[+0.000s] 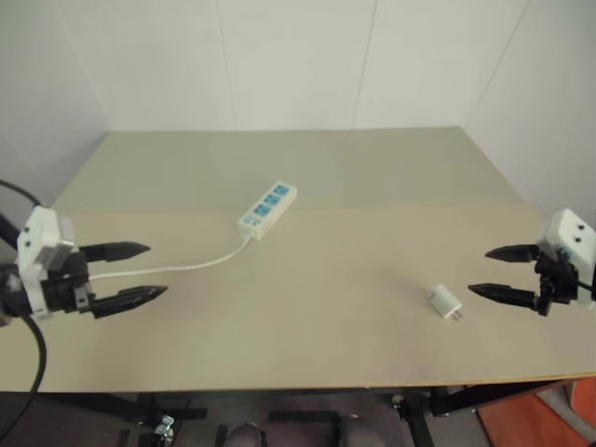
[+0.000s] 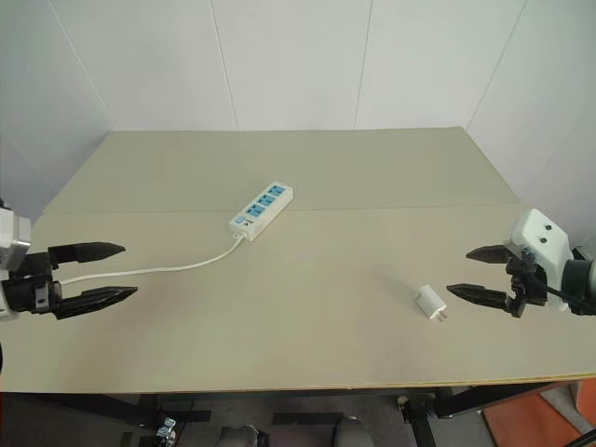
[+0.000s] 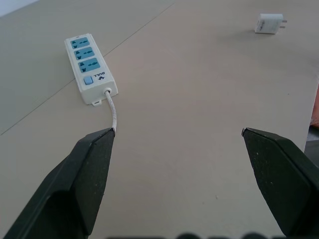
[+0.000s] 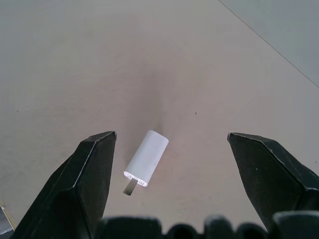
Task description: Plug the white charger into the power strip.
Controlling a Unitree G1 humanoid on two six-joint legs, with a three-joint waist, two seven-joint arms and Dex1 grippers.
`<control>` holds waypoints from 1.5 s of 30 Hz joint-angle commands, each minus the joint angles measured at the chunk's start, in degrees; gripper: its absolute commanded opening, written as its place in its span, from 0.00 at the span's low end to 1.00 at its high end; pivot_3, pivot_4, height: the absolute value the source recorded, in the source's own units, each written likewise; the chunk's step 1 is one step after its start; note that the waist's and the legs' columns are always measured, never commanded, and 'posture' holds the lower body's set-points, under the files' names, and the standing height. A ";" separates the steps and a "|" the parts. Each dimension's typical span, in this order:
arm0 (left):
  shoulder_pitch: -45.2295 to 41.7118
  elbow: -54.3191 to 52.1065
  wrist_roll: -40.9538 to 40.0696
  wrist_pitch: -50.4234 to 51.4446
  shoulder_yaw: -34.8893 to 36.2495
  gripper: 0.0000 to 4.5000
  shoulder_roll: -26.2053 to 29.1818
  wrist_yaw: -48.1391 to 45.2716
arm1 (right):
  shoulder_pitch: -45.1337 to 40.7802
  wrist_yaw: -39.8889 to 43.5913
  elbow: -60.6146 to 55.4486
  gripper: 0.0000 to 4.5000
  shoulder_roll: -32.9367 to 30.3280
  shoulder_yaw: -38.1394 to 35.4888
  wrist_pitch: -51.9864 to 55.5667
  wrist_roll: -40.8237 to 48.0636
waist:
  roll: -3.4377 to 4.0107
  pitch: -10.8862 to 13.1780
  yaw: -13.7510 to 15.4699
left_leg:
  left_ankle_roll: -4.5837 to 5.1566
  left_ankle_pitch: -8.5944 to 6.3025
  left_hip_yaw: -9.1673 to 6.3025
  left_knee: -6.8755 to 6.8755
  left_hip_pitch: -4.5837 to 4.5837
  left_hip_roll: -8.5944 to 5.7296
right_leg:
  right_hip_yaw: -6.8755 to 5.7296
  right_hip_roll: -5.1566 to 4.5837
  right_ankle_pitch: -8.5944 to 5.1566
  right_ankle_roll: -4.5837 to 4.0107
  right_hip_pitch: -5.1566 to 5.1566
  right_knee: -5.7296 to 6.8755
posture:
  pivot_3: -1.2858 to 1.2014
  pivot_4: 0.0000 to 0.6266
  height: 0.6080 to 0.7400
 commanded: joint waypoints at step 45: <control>-58.72 75.50 32.35 -34.98 -28.16 0.99 -44.85 40.64 | -3.67 -4.49 -8.19 0.94 2.46 -1.82 3.71 5.27 | -0.12 0.02 1.39 | 0.00 0.01 -0.07 0.22 -0.12 -0.12 | 0.00 -0.01 0.10 0.11 0.06 -0.04 | 0.52 0.24 1.00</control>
